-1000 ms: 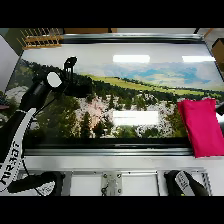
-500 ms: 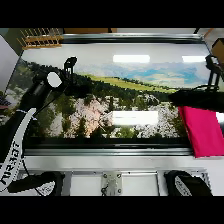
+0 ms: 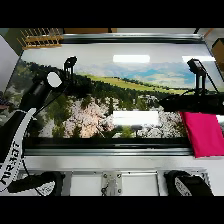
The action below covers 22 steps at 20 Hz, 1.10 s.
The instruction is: Fold the clothes and pants, and hang the long-sleeved shirts on hangers.
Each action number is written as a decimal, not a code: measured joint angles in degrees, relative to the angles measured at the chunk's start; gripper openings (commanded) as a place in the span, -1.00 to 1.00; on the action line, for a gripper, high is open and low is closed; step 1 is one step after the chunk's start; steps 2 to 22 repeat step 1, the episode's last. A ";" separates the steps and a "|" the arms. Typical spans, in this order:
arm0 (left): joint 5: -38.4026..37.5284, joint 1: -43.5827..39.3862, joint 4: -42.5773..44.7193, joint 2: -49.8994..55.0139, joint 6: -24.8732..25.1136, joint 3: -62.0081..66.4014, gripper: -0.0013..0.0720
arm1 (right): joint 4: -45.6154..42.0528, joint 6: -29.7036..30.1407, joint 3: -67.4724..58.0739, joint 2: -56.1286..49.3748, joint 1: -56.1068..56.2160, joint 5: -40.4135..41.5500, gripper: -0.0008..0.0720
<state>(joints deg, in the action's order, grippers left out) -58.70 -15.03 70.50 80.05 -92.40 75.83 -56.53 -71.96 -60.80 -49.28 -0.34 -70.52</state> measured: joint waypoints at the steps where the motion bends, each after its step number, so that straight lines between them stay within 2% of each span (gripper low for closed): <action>1: 0.00 0.00 0.00 0.00 -0.04 0.00 -0.94 | 0.02 -0.02 0.00 0.00 0.04 -0.02 -0.93; 22: 0.00 0.00 0.00 0.00 -0.04 0.00 -0.94 | 0.02 -0.02 0.00 0.00 0.04 -0.02 -0.93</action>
